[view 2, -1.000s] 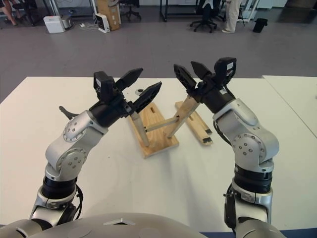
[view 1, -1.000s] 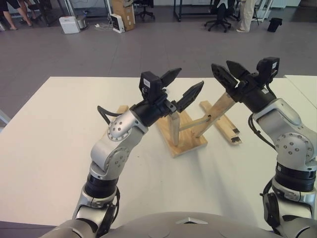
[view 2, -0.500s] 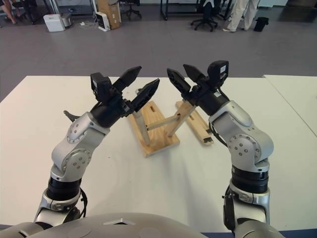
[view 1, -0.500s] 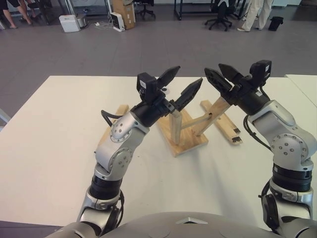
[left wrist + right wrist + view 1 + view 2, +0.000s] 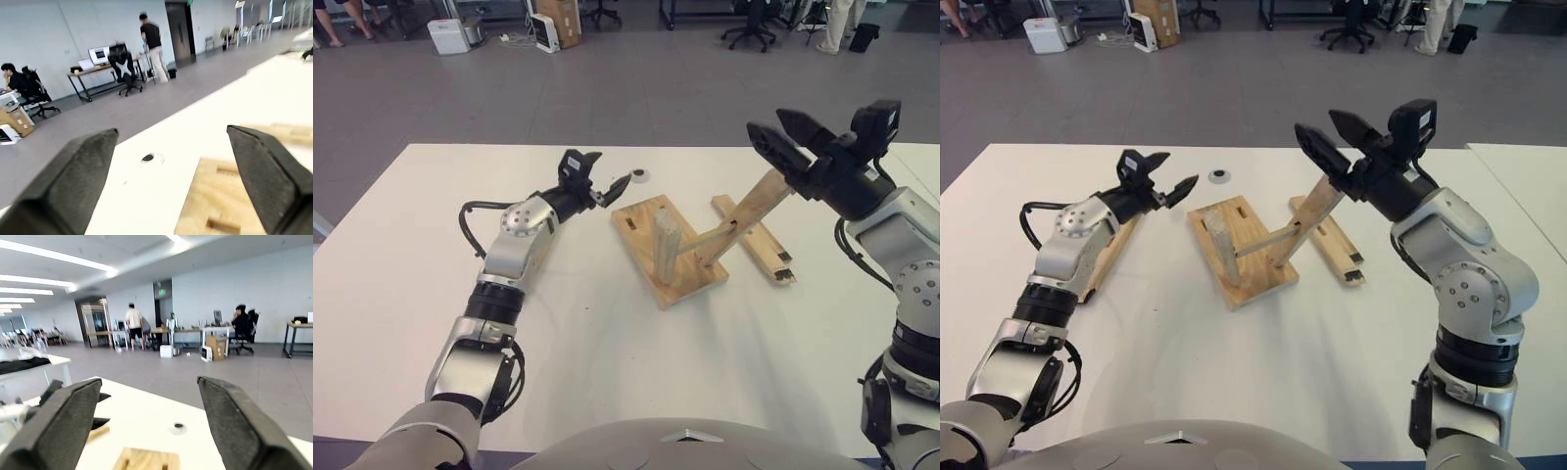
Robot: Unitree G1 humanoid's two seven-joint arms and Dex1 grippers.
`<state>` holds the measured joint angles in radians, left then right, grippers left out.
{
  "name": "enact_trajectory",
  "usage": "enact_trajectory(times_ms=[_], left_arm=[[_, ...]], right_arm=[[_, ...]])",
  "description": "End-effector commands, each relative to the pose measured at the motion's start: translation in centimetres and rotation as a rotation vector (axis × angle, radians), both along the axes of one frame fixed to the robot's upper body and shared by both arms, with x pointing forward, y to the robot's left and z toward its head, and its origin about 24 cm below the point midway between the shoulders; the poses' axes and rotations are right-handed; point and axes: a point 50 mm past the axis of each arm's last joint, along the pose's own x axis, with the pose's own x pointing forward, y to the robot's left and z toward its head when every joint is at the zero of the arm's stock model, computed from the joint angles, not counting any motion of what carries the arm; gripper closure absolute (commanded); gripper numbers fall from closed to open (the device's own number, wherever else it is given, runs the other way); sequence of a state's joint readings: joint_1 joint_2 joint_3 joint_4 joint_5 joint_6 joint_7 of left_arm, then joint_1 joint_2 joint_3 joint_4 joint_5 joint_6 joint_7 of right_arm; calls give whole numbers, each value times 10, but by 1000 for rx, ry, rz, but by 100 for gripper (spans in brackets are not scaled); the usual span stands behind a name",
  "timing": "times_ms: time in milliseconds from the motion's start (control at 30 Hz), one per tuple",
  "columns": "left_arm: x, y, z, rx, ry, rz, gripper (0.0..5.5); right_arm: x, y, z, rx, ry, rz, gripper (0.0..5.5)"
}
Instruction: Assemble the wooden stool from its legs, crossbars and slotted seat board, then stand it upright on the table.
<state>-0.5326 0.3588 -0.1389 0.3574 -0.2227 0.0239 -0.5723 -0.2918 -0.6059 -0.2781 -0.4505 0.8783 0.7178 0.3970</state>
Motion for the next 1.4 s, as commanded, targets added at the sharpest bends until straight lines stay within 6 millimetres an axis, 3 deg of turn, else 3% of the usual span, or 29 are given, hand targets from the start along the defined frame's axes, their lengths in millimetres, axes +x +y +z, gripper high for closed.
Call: enact_trajectory(times_ms=[33,133,233,367,500,533,600,667,733,833,1000,1100,1167,1300,1400], left_arm=[[9,2,-3,39,-20,0,143],[13,-2,-9,47,-11,-10,143],[15,-12,-17,51,6,-41,143],[18,-16,-37,118,70,-42,143],[16,-1,-72,296,166,32,143],[17,6,-78,334,188,73,143],[18,15,-85,431,199,121,143],[19,17,-86,467,196,144,143],[21,17,-86,470,192,155,143],[23,11,-83,480,181,140,143],[19,-8,-85,484,155,23,143],[3,-16,-96,496,128,-143,143],[-11,-17,-103,499,112,-247,143],[-55,-15,-108,447,70,-507,143],[-94,-18,-98,383,63,-637,143]], right_arm=[[-2,-11,-20,-224,70,-20,184],[6,-33,-34,-481,96,-154,184],[19,-32,-23,-488,-34,-234,184],[20,-26,3,-216,-165,-222,184],[14,-64,16,116,-204,-289,184],[11,-76,7,125,-177,-324,184],[3,-93,-29,18,-4,-396,184],[-17,-97,-77,-176,268,-365,184],[-39,-78,-112,-283,473,-185,184],[-55,-47,-137,-336,578,-17,184],[-57,-30,-165,-521,612,-25,184],[-49,-25,-181,-734,567,-6,184],[-42,-17,-187,-774,532,20,184],[-23,-9,-184,-714,454,16,184],[-12,-19,-182,-703,419,-22,184]])
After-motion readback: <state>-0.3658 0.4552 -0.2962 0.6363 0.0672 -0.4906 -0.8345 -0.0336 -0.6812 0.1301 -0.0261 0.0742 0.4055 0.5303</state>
